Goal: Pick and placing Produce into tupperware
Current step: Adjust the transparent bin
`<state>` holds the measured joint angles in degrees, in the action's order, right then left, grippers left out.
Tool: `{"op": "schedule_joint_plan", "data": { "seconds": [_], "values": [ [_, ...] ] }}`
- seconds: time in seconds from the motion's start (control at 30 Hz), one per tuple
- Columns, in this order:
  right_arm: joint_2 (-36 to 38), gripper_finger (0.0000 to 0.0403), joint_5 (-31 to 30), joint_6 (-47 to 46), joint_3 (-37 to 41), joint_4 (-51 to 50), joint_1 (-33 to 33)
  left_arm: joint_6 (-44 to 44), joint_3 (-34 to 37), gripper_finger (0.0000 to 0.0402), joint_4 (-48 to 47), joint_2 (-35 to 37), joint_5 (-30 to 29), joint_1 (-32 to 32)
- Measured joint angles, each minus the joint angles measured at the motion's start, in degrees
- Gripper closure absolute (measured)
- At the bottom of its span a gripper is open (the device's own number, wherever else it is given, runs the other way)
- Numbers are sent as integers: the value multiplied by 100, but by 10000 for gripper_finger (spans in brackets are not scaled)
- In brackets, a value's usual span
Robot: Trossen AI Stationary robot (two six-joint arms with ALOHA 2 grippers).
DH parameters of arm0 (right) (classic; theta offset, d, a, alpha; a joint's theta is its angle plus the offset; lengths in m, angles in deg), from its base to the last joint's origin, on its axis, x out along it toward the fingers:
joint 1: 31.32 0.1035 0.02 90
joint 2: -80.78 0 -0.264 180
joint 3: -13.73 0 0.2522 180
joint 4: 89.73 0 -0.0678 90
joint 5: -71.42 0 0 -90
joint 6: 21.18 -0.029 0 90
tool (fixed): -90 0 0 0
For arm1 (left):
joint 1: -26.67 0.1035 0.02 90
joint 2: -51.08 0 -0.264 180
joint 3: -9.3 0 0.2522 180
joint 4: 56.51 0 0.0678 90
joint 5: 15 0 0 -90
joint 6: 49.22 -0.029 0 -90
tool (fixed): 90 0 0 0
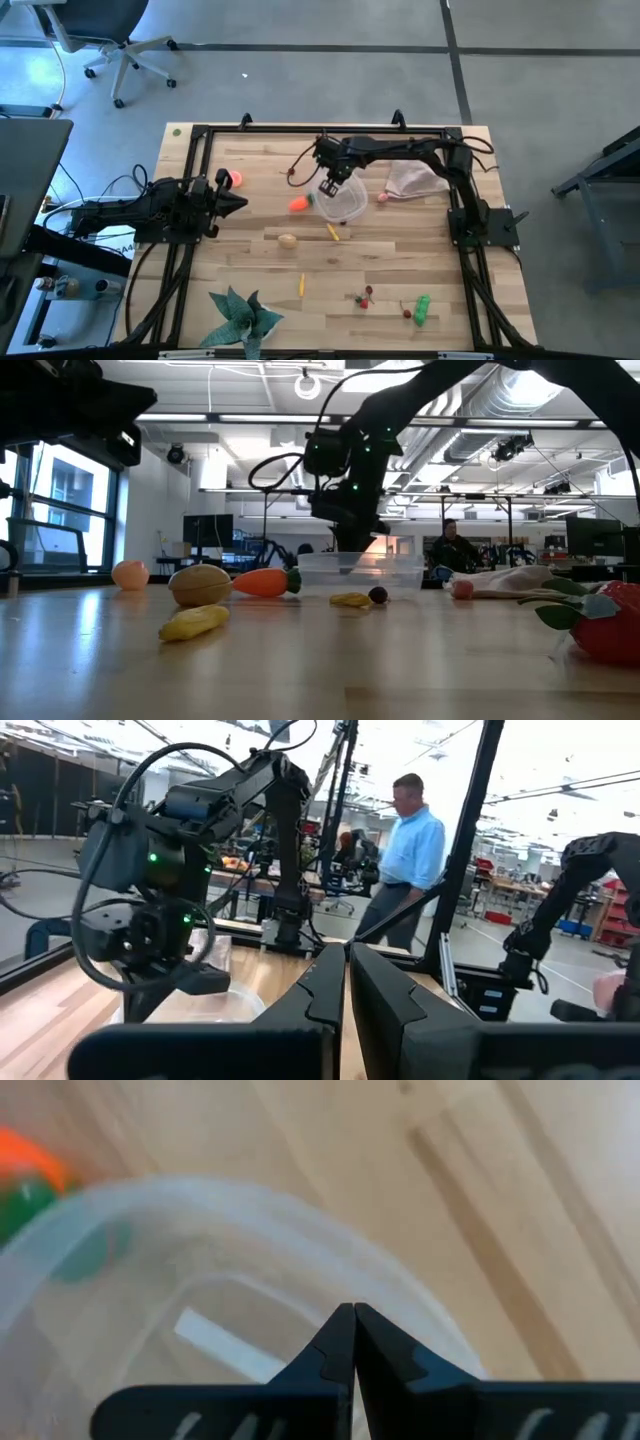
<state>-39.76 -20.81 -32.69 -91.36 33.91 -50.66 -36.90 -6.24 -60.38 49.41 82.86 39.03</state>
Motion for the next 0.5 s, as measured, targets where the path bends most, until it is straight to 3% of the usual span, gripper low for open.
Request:
{"op": "schedule_joint_plan", "data": {
  "seconds": [0.5],
  "values": [
    [-197, 402, -98, -2, -22, 362, -353, -138, 0, 389, 9, 0, -4, 0]
  ]
}}
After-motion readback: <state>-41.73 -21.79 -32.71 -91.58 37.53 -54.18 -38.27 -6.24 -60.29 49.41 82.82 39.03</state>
